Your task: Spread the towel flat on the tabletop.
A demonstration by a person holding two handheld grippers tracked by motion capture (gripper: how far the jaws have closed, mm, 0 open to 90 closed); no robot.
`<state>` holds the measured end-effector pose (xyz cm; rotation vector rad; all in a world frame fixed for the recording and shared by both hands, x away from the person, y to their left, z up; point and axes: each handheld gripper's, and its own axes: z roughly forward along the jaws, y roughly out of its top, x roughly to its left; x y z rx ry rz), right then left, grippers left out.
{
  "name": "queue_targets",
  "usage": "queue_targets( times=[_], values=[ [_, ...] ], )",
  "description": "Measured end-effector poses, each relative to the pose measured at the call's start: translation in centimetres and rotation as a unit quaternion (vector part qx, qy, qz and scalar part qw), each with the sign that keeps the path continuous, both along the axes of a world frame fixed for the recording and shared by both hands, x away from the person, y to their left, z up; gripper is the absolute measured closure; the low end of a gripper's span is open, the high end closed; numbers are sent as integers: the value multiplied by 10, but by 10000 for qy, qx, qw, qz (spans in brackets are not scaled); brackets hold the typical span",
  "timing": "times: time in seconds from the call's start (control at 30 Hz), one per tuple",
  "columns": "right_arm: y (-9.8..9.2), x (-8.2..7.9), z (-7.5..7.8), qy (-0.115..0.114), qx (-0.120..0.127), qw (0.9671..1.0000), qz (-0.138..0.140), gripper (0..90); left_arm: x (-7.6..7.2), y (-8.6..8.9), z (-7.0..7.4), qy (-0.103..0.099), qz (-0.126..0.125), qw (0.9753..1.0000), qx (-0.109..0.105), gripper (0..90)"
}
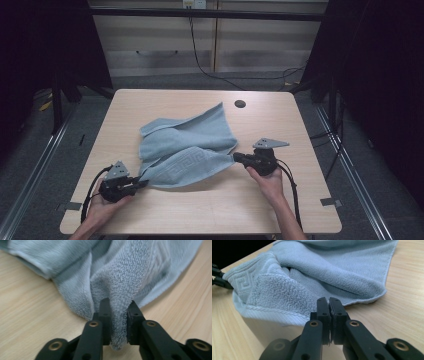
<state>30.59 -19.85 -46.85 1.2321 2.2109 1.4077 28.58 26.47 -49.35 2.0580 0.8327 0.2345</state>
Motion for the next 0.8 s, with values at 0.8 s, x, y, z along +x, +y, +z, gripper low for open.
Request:
queue_targets(
  times=[0.8],
  values=[
    [-35,-80,152,-1774,751,9813,50,876,-48,3,138,-808,-962,9708,-2043,816]
  ],
)
